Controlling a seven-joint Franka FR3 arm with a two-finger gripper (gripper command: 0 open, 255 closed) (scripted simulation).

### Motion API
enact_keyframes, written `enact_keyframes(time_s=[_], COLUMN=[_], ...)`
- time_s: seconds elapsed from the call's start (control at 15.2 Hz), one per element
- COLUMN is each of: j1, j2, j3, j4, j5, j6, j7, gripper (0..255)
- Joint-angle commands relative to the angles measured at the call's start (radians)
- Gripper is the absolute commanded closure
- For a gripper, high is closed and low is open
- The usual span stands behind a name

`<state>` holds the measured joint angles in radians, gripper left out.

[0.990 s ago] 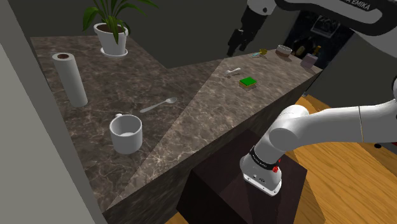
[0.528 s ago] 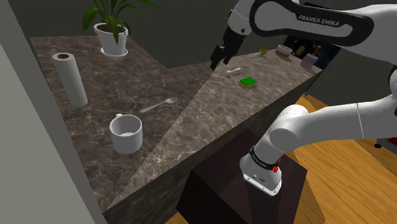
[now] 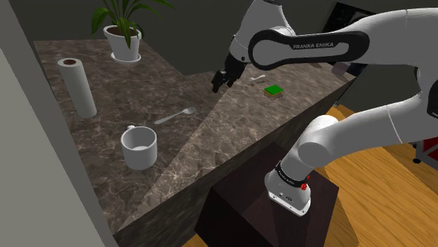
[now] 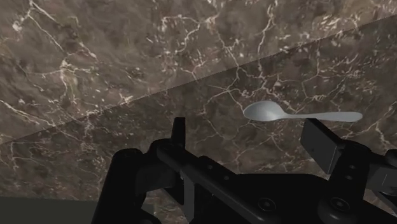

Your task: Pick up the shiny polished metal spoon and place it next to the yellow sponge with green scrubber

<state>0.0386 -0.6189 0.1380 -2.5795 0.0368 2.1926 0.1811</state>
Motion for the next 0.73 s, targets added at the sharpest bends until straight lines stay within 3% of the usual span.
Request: enact_keyframes(time_s=[0.0, 0.66], j1=[0.005, 0.007], j2=[0.063, 0.407], j3=[0.016, 0.096], j4=[-0.017, 0.003], j5=[0.011, 0.01], j6=[0.094, 0.471], j7=[0.018, 0.117], gripper=[0, 0])
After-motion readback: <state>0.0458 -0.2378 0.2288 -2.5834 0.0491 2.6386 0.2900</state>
